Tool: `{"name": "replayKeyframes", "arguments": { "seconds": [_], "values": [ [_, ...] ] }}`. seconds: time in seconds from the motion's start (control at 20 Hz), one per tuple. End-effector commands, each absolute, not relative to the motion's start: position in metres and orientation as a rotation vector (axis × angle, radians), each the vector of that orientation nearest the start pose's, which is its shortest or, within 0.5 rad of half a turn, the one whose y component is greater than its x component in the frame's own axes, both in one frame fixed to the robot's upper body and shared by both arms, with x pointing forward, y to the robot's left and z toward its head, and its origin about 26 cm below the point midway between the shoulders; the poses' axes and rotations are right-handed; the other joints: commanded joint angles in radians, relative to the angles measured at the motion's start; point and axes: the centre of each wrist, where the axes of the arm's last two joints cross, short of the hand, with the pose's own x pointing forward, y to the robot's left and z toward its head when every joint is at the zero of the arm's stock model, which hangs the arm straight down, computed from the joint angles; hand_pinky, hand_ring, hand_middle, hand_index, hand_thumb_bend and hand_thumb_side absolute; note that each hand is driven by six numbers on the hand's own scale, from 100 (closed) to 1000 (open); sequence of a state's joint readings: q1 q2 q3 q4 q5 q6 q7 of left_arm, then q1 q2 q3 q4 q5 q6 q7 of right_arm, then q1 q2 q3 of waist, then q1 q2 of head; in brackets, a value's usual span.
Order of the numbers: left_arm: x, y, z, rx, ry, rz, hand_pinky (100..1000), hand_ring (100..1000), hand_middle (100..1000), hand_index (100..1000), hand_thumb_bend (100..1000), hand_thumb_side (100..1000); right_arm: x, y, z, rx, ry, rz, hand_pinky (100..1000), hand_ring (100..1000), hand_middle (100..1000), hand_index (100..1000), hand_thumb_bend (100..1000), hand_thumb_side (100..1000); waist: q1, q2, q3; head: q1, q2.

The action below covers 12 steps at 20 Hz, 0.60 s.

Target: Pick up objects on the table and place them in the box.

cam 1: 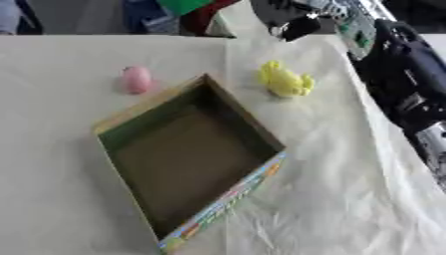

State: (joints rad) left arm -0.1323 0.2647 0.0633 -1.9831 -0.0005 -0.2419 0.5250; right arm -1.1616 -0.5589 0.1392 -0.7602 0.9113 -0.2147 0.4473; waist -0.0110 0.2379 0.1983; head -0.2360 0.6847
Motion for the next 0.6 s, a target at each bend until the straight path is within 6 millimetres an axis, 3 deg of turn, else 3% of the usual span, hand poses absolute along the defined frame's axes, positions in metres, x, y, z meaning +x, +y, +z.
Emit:
{"name": "replayKeyframes", "arguments": {
  "seconds": [0.05, 0.3, 0.6],
  "values": [
    [0.281, 0.286, 0.158, 0.446, -2.406, 0.313, 496, 619, 640, 732, 100, 963, 0.491, -0.33, 0.299, -1.023, -1.304, 1.482, 772, 850, 817, 947, 100, 770, 0.001, -0.015, -0.001, 0.003, -0.008],
    [0.281, 0.286, 0.158, 0.446, -2.405, 0.314, 496, 619, 640, 732, 100, 964, 0.49, -0.337, 0.297, -0.949, -1.278, 1.487, 784, 859, 820, 954, 100, 1000, 0.001, -0.016, -0.003, 0.005, -0.013],
    [0.281, 0.286, 0.158, 0.449, -2.403, 0.314, 496, 619, 641, 731, 100, 964, 0.488, -0.345, 0.294, -0.909, -1.213, 1.519, 797, 875, 837, 969, 100, 1000, -0.001, -0.014, -0.004, 0.008, -0.013]
  ]
}}
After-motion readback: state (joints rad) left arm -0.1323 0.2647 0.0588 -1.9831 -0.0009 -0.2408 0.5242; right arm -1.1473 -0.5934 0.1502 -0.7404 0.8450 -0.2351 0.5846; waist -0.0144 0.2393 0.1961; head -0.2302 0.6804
